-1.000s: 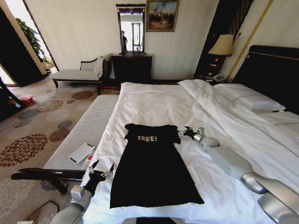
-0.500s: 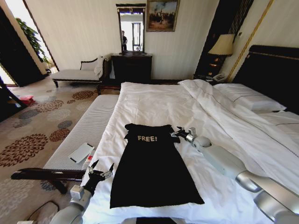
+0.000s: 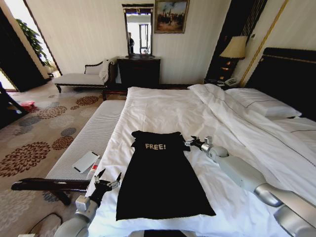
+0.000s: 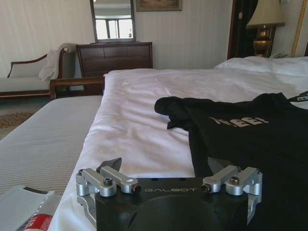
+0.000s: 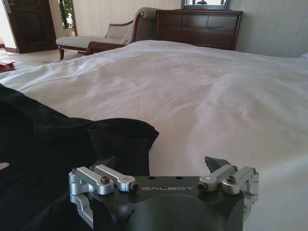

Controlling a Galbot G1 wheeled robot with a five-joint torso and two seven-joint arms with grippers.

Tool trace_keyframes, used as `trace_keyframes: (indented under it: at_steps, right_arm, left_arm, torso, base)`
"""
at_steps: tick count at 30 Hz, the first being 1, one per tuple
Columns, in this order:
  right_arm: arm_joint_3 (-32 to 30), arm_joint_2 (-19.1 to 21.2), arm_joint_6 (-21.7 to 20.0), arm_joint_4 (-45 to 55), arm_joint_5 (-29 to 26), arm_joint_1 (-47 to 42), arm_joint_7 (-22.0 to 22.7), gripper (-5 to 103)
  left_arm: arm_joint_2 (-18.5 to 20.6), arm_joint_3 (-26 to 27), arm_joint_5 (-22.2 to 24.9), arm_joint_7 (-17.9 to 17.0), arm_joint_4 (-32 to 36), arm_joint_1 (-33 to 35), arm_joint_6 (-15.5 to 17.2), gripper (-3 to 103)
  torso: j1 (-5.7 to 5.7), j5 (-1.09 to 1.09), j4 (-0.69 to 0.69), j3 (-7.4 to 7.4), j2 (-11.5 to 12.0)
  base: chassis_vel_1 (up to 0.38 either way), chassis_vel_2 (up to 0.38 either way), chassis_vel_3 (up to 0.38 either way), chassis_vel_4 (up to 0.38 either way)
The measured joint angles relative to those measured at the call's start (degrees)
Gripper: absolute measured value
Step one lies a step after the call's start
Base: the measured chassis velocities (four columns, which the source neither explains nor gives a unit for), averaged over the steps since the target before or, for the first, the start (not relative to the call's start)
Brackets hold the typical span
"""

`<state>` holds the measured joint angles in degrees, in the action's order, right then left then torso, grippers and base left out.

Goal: Fold the clothes on the bed.

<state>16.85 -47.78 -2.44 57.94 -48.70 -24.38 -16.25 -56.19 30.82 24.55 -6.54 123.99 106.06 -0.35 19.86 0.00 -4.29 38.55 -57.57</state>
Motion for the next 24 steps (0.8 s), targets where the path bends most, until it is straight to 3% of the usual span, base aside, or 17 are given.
trace_keyframes:
  at_steps: [16, 20, 24]
  right_arm:
    - [4.6, -2.2, 0.0, -2.0, 0.7, 4.1, -1.7, 102]
    - [5.4, -2.4, 0.1, -2.1, 0.6, 4.9, -1.9, 83]
    - [6.1, -2.4, 0.0, -1.9, 0.5, 5.0, -2.3, 72]
  left_arm:
    - [-0.1, 0.9, 0.2, 0.0, -0.3, 0.0, -0.2, 100]
    - [-0.1, 1.2, 0.4, 0.1, -0.6, 0.1, -0.4, 100]
    - [-0.1, 1.1, 0.6, 0.1, -0.7, -0.5, -0.5, 100]
  torso:
    - [0.0, 0.0, -0.02, 0.0, 0.0]
    - [0.0, -0.01, -0.01, 0.0, 0.0]
    - [0.0, -0.01, -0.02, 0.0, 0.0]
  base:
    - [0.0, 0.0, 0.0, 0.0]
    - [0.0, 0.0, 0.0, 0.0]
    - [0.0, 0.0, 0.0, 0.0]
